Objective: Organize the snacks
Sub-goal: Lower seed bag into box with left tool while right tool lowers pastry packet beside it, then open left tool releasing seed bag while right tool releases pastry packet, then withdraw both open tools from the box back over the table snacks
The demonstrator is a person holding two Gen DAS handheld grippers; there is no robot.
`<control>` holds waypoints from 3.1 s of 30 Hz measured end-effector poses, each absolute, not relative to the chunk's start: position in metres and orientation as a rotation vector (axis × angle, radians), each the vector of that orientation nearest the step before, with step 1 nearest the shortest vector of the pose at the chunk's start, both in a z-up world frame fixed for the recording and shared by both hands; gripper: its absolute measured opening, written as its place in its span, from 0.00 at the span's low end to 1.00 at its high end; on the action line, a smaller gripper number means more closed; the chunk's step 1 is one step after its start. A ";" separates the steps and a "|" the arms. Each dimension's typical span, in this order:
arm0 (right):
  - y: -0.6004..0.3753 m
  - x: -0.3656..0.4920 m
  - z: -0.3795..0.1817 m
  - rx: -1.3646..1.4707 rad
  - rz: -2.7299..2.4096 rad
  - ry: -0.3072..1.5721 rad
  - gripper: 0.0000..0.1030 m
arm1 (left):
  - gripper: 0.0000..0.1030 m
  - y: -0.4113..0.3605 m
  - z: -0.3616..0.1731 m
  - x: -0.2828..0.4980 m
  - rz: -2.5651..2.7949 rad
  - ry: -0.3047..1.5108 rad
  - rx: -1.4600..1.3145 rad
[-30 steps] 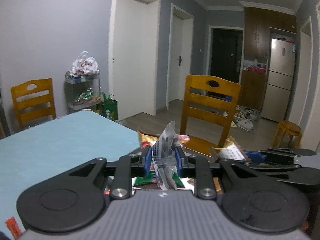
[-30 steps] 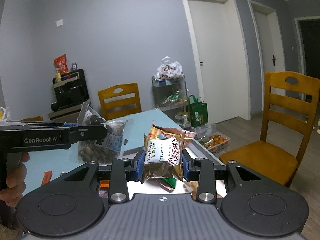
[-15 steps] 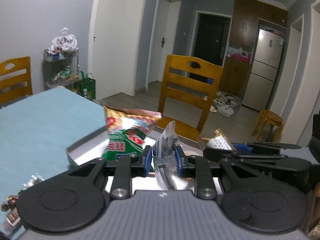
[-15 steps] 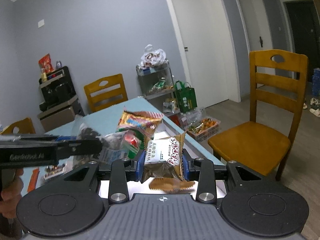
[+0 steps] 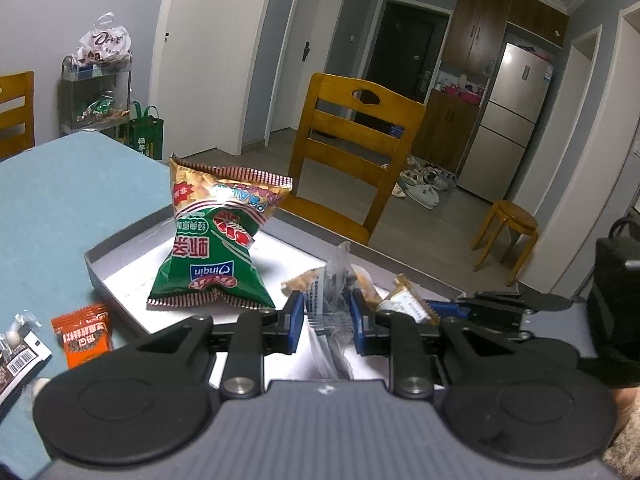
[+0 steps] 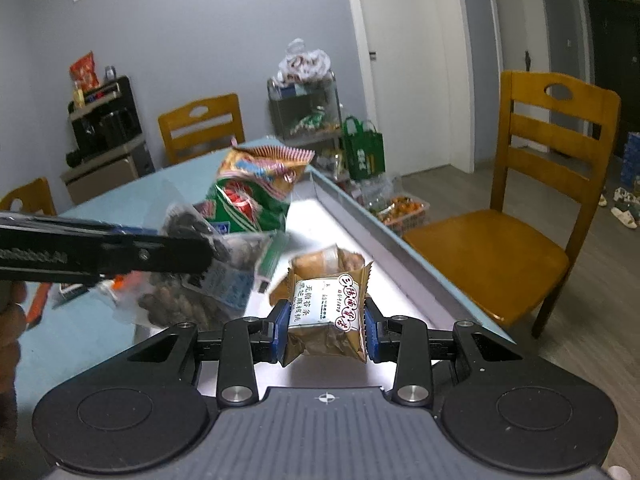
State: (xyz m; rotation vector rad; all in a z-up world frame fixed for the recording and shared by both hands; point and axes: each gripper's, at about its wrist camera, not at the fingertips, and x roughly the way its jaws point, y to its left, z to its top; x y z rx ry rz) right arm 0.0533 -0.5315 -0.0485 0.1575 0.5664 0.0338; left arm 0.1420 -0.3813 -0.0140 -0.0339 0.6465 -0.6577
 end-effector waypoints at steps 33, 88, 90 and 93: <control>-0.534 0.069 -0.055 0.122 -0.030 0.577 0.37 | 0.25 -0.378 -0.046 0.171 -0.648 0.778 -0.155; -0.512 0.055 -0.033 0.098 -0.038 0.520 0.88 | 0.92 -0.346 -0.022 0.154 -0.540 0.677 -0.140; -0.511 0.055 -0.032 0.095 -0.038 0.520 0.88 | 0.92 -0.344 -0.021 0.153 -0.539 0.674 -0.139; -0.507 0.055 -0.031 0.085 -0.038 0.520 0.89 | 0.92 -0.341 -0.018 0.152 -0.530 0.668 -0.139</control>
